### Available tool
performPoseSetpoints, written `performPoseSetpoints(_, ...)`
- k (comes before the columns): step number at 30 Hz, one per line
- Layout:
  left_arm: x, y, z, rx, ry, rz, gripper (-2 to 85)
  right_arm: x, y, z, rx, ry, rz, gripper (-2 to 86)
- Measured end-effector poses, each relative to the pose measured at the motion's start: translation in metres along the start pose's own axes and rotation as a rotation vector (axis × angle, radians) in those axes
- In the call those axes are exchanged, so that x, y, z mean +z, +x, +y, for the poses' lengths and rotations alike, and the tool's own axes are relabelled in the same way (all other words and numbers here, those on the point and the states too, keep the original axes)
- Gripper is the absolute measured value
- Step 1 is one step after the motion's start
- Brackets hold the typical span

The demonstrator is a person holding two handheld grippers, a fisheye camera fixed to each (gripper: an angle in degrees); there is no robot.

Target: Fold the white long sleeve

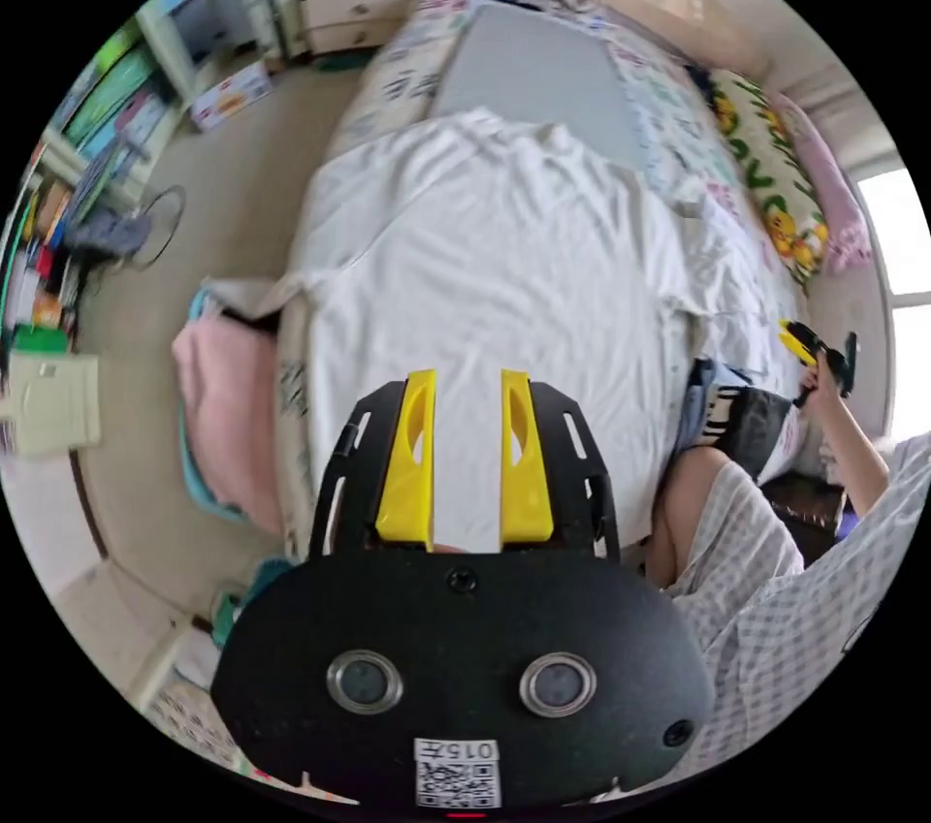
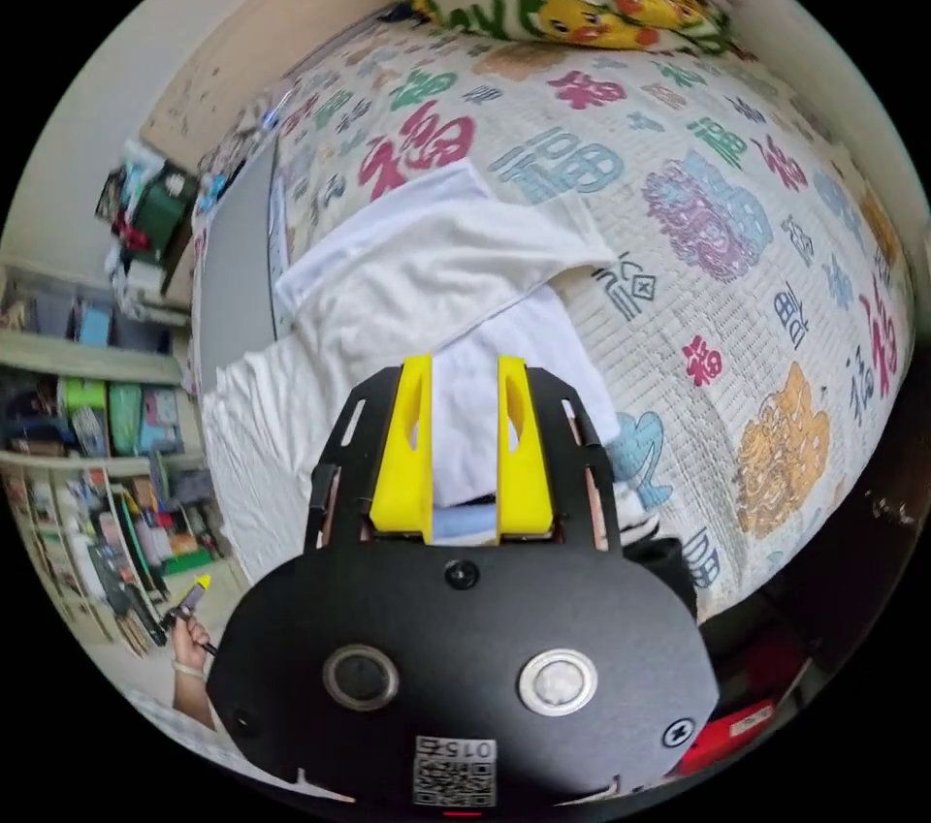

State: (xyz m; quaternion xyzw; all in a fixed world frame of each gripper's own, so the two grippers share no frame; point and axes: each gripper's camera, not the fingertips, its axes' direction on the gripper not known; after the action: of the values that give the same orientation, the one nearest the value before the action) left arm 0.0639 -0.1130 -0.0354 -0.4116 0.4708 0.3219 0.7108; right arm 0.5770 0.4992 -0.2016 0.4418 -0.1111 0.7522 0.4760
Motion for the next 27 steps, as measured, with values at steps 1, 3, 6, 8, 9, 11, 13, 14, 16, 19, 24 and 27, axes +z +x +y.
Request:
performPoseSetpoints(1, 0.005, 0.021, -0.02, 0.054, 0.012, 0.034, 10.0, -0.001, 0.014, -0.006, 0.035, 0.02, -0.026, 10.3)
performPoseSetpoints(3, 0.032, 0.112, -0.1, 0.262, 0.029, 0.199, 9.7, 0.001, 0.066, -0.024, 0.162, 0.059, -0.112, 10.9)
performPoseSetpoints(6, 0.075, 0.243, -0.191, 0.552, -0.077, 0.464, 8.7, 0.016, 0.121, -0.033, 0.326, 0.057, -0.248, 11.9)
performPoseSetpoints(8, 0.096, 0.324, -0.233, 0.692, -0.131, 0.596, 8.9, 0.022, 0.148, -0.031, 0.433, 0.104, -0.341, 12.0)
performPoseSetpoints(9, 0.106, 0.376, -0.254, 0.778, -0.149, 0.636, 9.5, 0.024, 0.164, -0.027, 0.506, 0.154, -0.393, 12.0)
performPoseSetpoints(11, 0.118, 0.452, -0.277, 0.907, -0.192, 0.617, 11.1, 0.03, 0.182, -0.022, 0.583, 0.198, -0.447, 11.4)
performPoseSetpoints(13, 0.126, 0.519, -0.287, 1.051, -0.196, 0.556, 11.8, 0.038, 0.193, -0.018, 0.611, 0.194, -0.451, 9.5)
performPoseSetpoints(14, 0.135, 0.556, -0.292, 1.12, -0.199, 0.516, 12.2, 0.042, 0.2, -0.013, 0.619, 0.198, -0.433, 8.0)
performPoseSetpoints(16, 0.155, 0.6, -0.299, 1.18, -0.228, 0.452, 12.5, 0.045, 0.21, -0.001, 0.616, 0.233, -0.467, 6.9)
performPoseSetpoints(19, 0.186, 0.646, -0.31, 1.176, -0.253, 0.425, 12.4, 0.049, 0.22, 0.021, 0.58, 0.311, -0.52, 6.4)
performPoseSetpoints(24, 0.234, 0.678, -0.296, 1.216, -0.357, 0.314, 9.8, 0.056, 0.225, 0.042, 0.493, 0.348, -0.489, 4.9)
performPoseSetpoints(27, 0.236, 0.671, -0.291, 1.218, -0.265, 0.26, 6.2, 0.059, 0.226, 0.055, 0.461, 0.351, -0.486, 3.5)
